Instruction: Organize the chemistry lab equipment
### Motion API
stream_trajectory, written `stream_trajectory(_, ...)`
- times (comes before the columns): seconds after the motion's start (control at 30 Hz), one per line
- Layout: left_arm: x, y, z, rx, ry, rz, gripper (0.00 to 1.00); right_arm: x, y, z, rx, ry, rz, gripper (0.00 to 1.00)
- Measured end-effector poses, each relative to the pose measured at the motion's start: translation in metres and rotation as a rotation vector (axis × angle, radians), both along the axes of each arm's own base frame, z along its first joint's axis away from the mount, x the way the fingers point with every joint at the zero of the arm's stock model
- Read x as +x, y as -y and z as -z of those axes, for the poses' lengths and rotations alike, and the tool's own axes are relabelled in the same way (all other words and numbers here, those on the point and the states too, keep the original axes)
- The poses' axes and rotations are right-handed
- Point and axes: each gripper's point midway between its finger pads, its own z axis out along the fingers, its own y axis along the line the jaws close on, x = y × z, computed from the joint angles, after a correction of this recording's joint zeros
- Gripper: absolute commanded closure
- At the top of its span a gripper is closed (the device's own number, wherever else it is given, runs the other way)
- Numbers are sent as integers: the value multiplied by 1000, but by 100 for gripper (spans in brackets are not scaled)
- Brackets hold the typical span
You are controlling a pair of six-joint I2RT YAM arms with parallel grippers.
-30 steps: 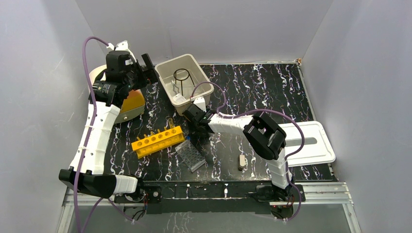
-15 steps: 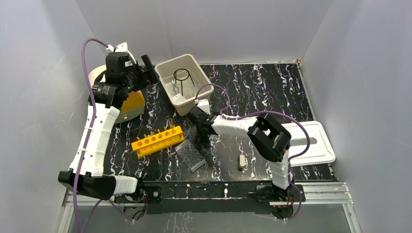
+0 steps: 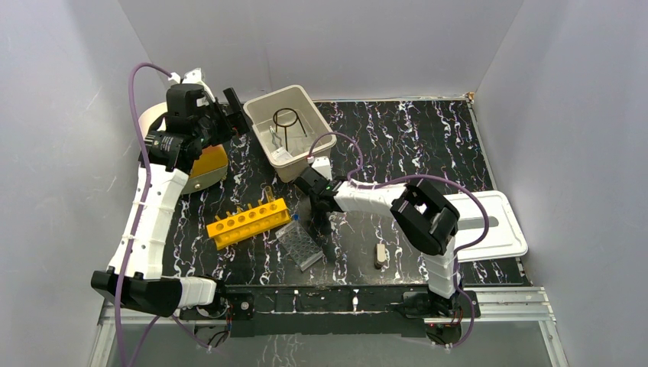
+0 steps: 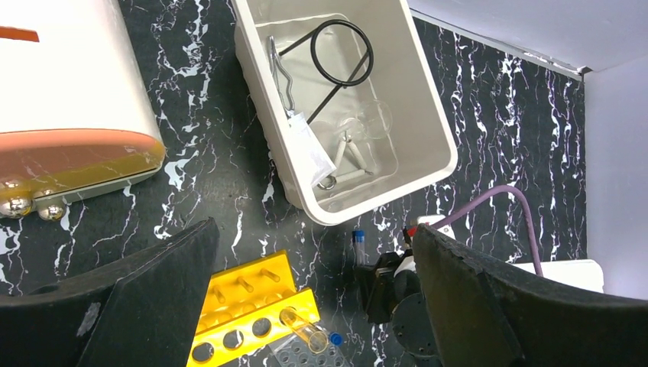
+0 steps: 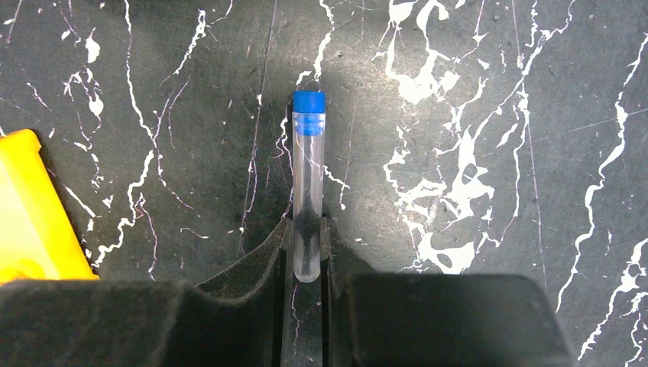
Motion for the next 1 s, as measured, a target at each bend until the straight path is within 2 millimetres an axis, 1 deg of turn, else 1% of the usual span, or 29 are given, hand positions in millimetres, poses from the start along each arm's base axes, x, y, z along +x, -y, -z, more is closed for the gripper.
stream_trajectory(0.13,0,7,-1,-20,4,37,2,1,3,-3,-1,-3,1,90)
stream_trajectory(0.2,0,13,-1,-38,6,65,2,1,6,-11,7,0,-3,89)
stream_trajectory(0.27,-1,19,0,-57,4,95,2,1,11,-27,38,13,-3,89)
stream_trajectory(0.33,-2,28,0,-84,5,134,2,2,17,-48,87,30,5,88)
stream_trajectory(0.47,-3,47,1,-159,2,217,2,10,38,-91,203,69,44,88)
stream_trajectory(0.57,-4,66,4,-238,-11,282,2,15,57,-112,282,87,75,88)
stream_trajectory(0.6,-4,75,6,-277,-20,309,2,17,63,-119,307,93,85,87)
stream_trajectory(0.7,-3,100,20,-378,-65,367,2,20,75,-140,382,136,95,87)
stream_trajectory(0.83,-1,133,45,-496,-160,421,2,16,69,-171,478,191,50,86)
stream_trajectory(0.93,4,159,56,-548,-203,469,2,14,61,-191,543,220,3,87)
stream_trajectory(1.0,2,178,62,-578,-239,514,5,12,55,-201,580,235,-32,87)
